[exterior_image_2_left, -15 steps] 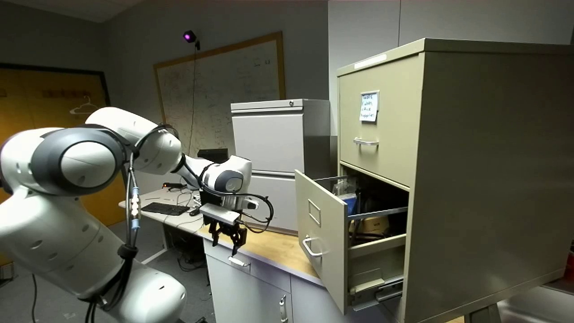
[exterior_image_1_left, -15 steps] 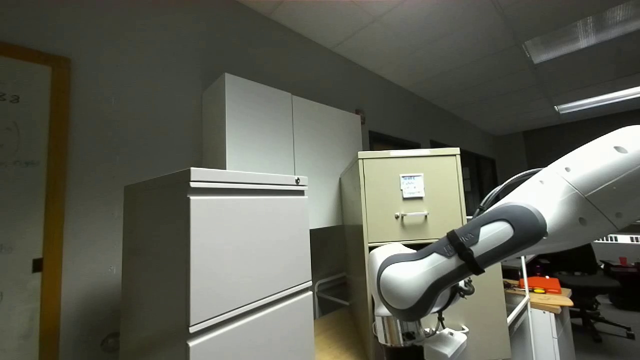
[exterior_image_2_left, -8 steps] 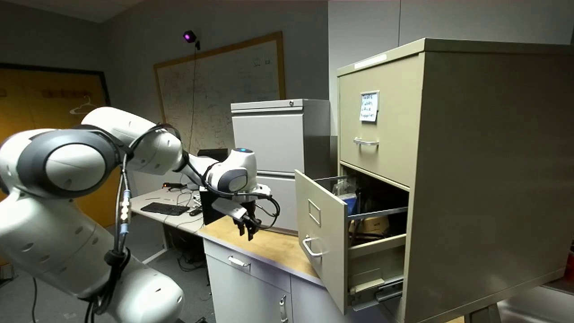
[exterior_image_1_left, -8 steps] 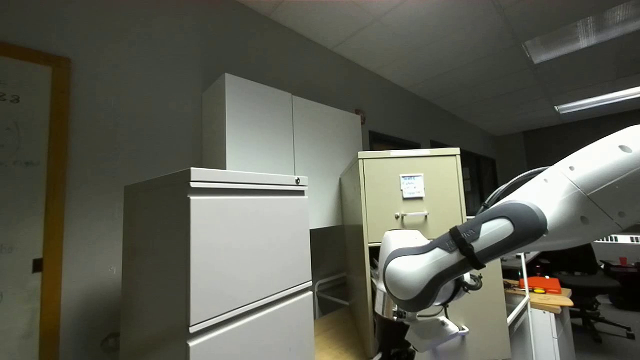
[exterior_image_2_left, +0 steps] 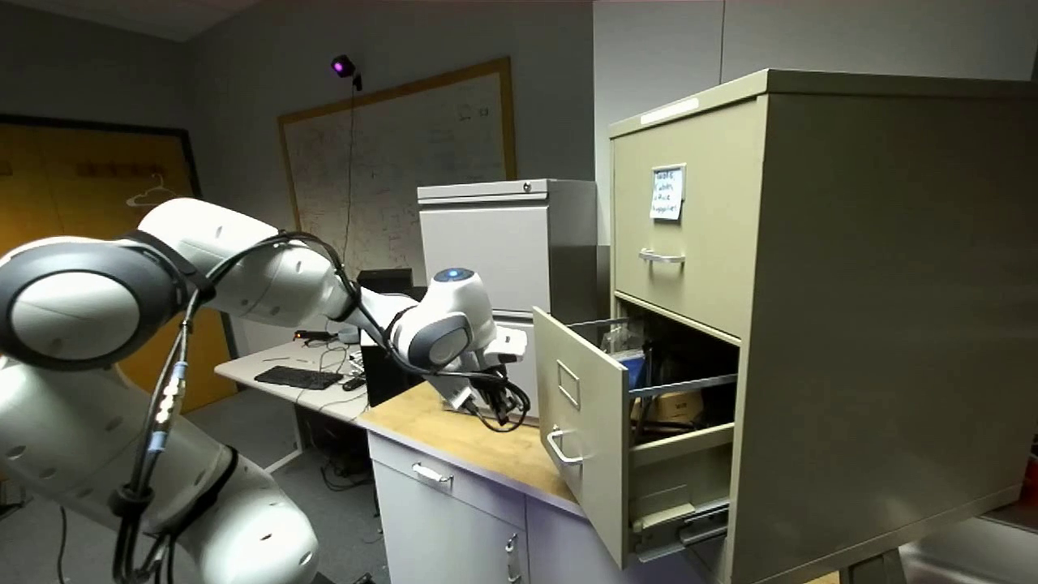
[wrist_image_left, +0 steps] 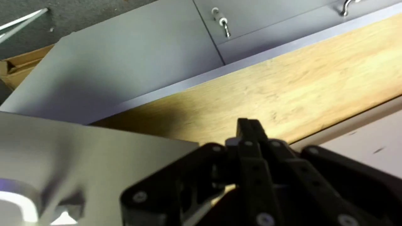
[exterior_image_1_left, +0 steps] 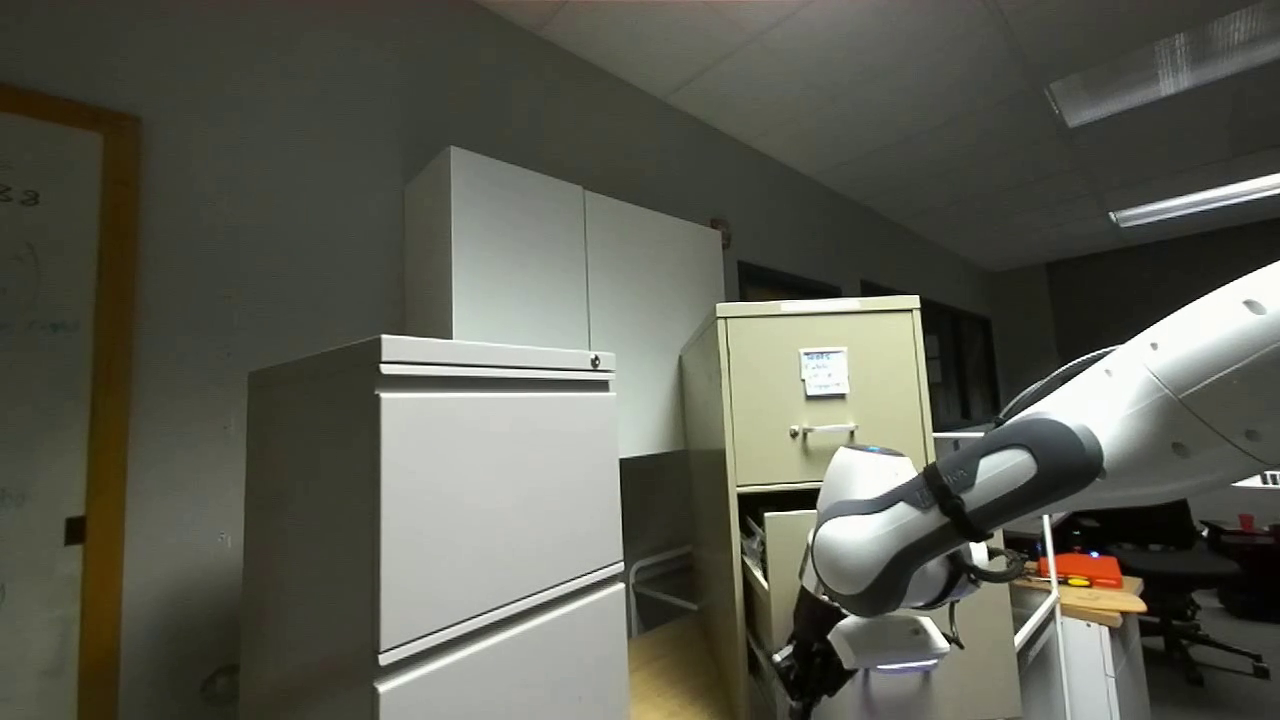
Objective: Close the bottom drawer of the filing cabinet on the right
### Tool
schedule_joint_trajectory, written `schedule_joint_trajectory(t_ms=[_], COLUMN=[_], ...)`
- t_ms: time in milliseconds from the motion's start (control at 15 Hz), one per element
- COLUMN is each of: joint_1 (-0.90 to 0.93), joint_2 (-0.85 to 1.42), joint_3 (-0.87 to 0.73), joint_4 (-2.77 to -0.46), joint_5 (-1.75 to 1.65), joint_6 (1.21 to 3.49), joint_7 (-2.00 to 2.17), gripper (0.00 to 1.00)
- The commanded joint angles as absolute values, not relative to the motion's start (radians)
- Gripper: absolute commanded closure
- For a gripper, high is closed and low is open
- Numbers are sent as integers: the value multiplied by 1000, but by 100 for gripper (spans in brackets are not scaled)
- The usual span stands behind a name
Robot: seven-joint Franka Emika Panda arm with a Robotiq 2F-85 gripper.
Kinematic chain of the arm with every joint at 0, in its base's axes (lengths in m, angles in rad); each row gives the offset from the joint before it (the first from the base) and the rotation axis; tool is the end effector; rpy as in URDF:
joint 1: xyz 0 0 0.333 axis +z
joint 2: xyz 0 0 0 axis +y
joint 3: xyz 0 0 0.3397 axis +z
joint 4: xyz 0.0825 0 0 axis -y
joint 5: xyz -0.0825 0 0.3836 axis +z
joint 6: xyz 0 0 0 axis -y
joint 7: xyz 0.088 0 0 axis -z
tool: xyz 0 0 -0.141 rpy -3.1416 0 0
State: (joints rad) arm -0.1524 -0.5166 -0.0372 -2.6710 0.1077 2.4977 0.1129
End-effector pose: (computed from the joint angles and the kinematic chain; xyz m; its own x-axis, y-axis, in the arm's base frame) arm 0.3931 -0.0736 0.4234 0.8734 -0.3700 0.3165 -0.3411 -0.9288 -0.1445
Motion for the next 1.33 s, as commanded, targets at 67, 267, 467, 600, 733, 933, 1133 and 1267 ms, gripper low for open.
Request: schedule_joint_trajectory(t_ms=[67, 267, 467, 600, 733, 933, 1133, 1267], joint_1=[-265, -330, -374, -414, -483, -688, -932, -1088], joint_2=[-552, -561, -560, -537, -517, -467, -525, -569], joint_3=[-28, -14, 32, 92, 181, 412, 649, 813], joint_4=[-2726, -2750, -2779, -2788, -2804, -2779, -2753, -2714], joint_5=[26, 3, 9, 13, 8, -17, -111, -142], joint_6=[2626, 2781, 2943, 3032, 3113, 3201, 3210, 3193], joint_7=[238, 316, 388, 444, 502, 603, 761, 860], gripper=[100, 100, 100, 100, 100, 100, 100, 100])
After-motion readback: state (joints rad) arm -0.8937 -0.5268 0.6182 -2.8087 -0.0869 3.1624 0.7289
